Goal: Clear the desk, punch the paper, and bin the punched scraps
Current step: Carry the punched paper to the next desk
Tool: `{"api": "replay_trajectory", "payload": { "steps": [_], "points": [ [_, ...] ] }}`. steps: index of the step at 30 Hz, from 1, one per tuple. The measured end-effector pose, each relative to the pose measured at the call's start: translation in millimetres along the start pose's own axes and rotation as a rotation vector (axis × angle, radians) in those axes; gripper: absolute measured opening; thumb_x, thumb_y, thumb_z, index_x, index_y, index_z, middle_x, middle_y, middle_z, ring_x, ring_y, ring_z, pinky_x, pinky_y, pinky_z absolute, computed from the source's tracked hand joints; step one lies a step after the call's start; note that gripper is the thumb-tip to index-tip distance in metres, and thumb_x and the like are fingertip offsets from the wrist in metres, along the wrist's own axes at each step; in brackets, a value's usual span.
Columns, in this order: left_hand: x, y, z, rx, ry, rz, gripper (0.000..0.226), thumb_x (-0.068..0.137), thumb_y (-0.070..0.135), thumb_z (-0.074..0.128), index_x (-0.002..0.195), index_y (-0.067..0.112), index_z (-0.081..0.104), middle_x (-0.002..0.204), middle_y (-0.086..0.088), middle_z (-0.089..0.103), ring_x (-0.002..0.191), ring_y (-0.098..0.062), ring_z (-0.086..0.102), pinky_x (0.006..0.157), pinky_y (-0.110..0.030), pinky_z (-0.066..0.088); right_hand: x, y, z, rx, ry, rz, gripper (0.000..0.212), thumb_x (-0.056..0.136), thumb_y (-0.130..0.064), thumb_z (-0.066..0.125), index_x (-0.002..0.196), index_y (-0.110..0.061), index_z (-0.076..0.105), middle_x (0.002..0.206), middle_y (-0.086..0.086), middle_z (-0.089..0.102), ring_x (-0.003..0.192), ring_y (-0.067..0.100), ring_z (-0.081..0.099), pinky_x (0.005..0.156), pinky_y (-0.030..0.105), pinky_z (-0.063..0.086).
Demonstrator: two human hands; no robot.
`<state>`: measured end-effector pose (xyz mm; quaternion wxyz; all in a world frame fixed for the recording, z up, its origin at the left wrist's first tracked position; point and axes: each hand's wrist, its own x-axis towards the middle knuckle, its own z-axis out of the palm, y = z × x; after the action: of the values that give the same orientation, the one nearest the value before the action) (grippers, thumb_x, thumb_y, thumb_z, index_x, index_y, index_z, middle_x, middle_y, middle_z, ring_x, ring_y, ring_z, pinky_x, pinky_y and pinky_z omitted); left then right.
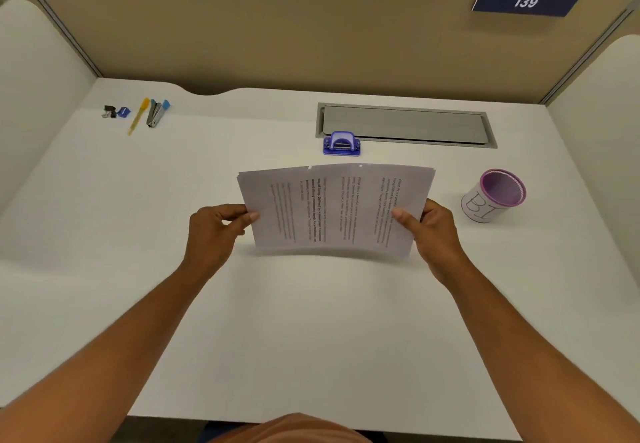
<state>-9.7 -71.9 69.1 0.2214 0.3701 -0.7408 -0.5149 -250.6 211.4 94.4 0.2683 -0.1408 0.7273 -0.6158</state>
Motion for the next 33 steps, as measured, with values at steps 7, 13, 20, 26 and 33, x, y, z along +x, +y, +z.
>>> {"api": "replay_trajectory", "payload": {
  "steps": [7, 13, 20, 26, 33],
  "points": [
    [-3.7, 13.5, -7.4, 0.033, 0.044, 0.138, 0.011, 0.093, 0.013, 0.081, 0.098, 0.023, 0.082, 0.088, 0.030, 0.078, 0.071, 0.001, 0.071, 0.071, -0.009, 0.052, -0.2, -8.2, 2.0, -0.053, 0.081, -0.107, 0.025, 0.091, -0.018, 0.079, 0.099, -0.041, 0.071, 0.087, -0.031, 0.076, 0.085, -0.006, 0.073, 0.067, 0.007, 0.054],
    [-5.1, 23.5, -4.8, 0.058, 0.054, 0.193, 0.013, 0.093, 0.011, 0.080, 0.101, 0.021, 0.083, 0.089, 0.028, 0.078, 0.081, 0.003, 0.072, 0.078, -0.013, 0.055, 0.0, -8.6, -3.6, -0.048, 0.107, -0.133, 0.027, 0.090, -0.013, 0.079, 0.099, -0.038, 0.074, 0.092, -0.026, 0.078, 0.088, -0.001, 0.075, 0.072, 0.010, 0.056],
    [-7.8, 26.2, -1.9, 0.123, 0.092, 0.239, 0.013, 0.093, 0.010, 0.080, 0.105, 0.012, 0.085, 0.102, 0.004, 0.082, 0.093, -0.003, 0.075, 0.086, -0.015, 0.055, 0.7, -8.0, -8.8, -0.070, 0.111, -0.132, 0.030, 0.088, -0.014, 0.081, 0.094, -0.042, 0.073, 0.089, -0.029, 0.077, 0.086, -0.004, 0.074, 0.069, 0.007, 0.055],
    [-11.2, 25.3, -1.5, 0.116, 0.097, 0.210, 0.011, 0.094, 0.014, 0.079, 0.103, 0.012, 0.085, 0.098, 0.004, 0.081, 0.084, 0.007, 0.072, 0.080, -0.008, 0.051, 3.0, -6.5, -10.3, -0.072, 0.117, -0.122, 0.030, 0.087, -0.014, 0.082, 0.094, -0.042, 0.074, 0.090, -0.028, 0.077, 0.088, -0.004, 0.074, 0.071, 0.006, 0.054],
    [-12.4, 26.7, -1.2, 0.142, 0.093, 0.215, 0.009, 0.094, 0.010, 0.079, 0.102, 0.011, 0.084, 0.094, 0.009, 0.079, 0.083, 0.011, 0.071, 0.078, -0.004, 0.048, 7.9, -10.6, -10.2, -0.085, 0.117, -0.120, 0.029, 0.088, -0.013, 0.081, 0.098, -0.040, 0.074, 0.091, -0.025, 0.078, 0.089, -0.003, 0.074, 0.072, 0.009, 0.056]
  ]
}}
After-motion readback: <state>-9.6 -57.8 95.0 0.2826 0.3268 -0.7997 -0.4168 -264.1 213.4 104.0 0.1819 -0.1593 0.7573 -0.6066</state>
